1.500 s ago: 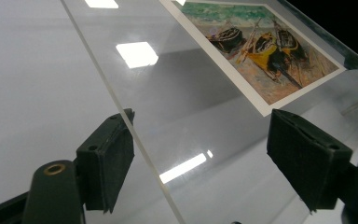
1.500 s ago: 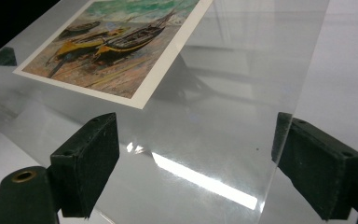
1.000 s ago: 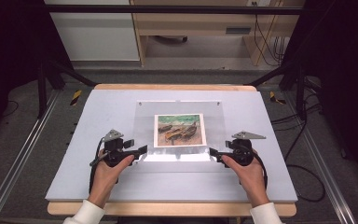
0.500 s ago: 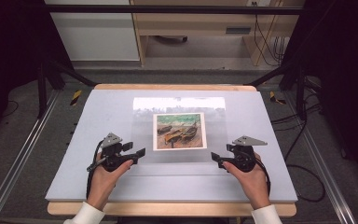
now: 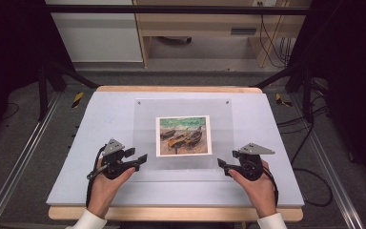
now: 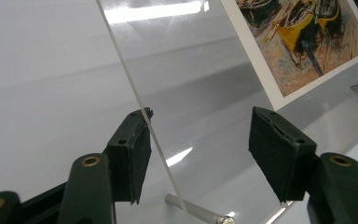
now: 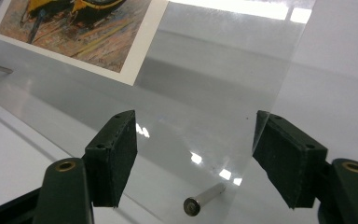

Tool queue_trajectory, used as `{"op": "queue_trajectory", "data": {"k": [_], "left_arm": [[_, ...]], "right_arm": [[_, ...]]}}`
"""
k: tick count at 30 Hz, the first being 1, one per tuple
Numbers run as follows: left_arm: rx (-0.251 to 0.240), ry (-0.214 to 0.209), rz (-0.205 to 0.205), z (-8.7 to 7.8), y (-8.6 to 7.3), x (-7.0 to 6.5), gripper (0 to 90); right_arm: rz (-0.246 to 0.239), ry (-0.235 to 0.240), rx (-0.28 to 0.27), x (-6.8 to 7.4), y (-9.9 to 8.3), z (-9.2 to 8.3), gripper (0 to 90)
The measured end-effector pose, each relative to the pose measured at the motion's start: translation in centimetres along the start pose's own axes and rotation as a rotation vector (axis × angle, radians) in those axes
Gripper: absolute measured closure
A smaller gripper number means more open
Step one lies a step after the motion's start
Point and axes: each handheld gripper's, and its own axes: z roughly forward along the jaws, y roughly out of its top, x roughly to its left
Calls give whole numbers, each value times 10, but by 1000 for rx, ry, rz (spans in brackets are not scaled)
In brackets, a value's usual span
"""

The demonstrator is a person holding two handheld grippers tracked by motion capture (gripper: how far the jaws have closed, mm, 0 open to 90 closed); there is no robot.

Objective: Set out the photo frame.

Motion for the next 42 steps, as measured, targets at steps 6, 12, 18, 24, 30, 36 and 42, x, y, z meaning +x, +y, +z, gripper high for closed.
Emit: {"op": "queue_trajectory", "data": {"k": [6,12,18,24,30,36,42], "left_arm": [[-4,9,12,-6,-4,-3,432],[-4,12,14,-10,-6,-5,468],[-1,-2,3,-15,-8,-4,518],[3,0,9,-16,-9,-4,537],[7,0,12,-18,-10,-5,547],[10,3,20,-18,-10,-6,549],[-3,9,22,-18,-8,-6,549]], "right_arm": [[-26,-18,-7,3,-4,-5,354],[-31,-23,-8,5,-8,-9,388],[-42,-37,-11,7,-11,-13,432],[-36,-38,-14,8,-14,-15,445],[-44,-48,-16,10,-16,-16,451],[-46,-52,-15,11,-17,-17,453],[-46,-53,-11,12,-19,-17,457]]}}
